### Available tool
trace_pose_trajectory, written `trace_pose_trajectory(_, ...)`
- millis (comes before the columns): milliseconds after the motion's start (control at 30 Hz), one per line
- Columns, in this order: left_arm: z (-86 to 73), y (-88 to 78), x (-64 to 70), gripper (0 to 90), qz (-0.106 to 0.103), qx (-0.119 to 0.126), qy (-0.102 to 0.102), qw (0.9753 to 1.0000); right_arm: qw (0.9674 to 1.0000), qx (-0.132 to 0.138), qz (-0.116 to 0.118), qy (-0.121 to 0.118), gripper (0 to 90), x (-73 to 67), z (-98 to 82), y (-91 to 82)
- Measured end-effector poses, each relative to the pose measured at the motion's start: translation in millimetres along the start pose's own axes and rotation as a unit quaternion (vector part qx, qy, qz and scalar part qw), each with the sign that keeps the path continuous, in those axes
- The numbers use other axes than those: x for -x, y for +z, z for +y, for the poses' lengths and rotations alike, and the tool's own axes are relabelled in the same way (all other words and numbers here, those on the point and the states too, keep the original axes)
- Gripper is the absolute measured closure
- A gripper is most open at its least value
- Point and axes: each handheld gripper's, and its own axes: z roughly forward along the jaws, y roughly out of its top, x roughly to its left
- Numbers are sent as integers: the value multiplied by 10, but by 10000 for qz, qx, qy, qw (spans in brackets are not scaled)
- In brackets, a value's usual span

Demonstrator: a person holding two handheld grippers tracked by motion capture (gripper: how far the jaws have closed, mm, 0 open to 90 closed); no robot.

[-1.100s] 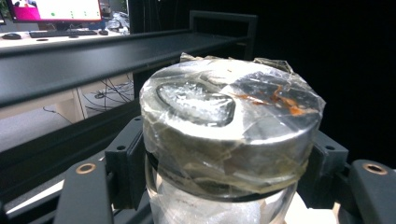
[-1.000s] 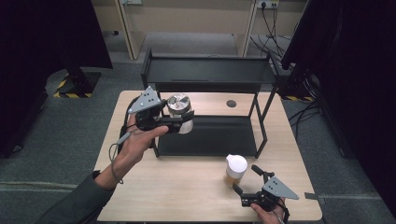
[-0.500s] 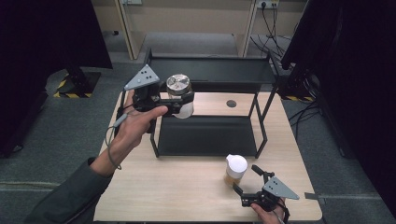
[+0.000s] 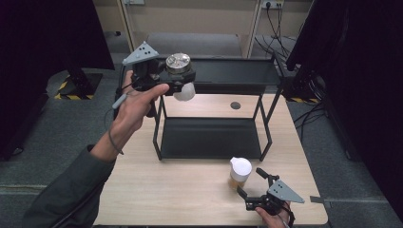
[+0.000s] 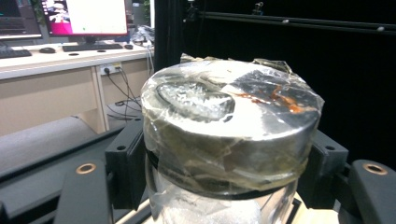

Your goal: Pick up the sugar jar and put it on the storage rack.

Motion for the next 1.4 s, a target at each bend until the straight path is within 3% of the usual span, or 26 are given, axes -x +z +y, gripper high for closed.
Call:
trace_pose_trajectory(367, 105, 251, -89, 309, 487, -89, -74, 9987, 10000, 3, 4, -5, 5, 5, -1, 0)
trace_pose_trajectory(700, 139, 457, -87, 308, 910, -104, -16, 9958, 10000, 6, 18, -3, 5, 8, -2, 2)
trace_pose_trajectory(1167, 68, 749, -102, 309, 1141, -176, -32, 9933, 10000, 10, 43, 11, 5, 14, -4, 5)
trace_pose_trajectory(1400, 39, 838, -65, 308, 1219, -189, 77, 9923, 10000, 14, 47, 19, 5, 16, -5, 4)
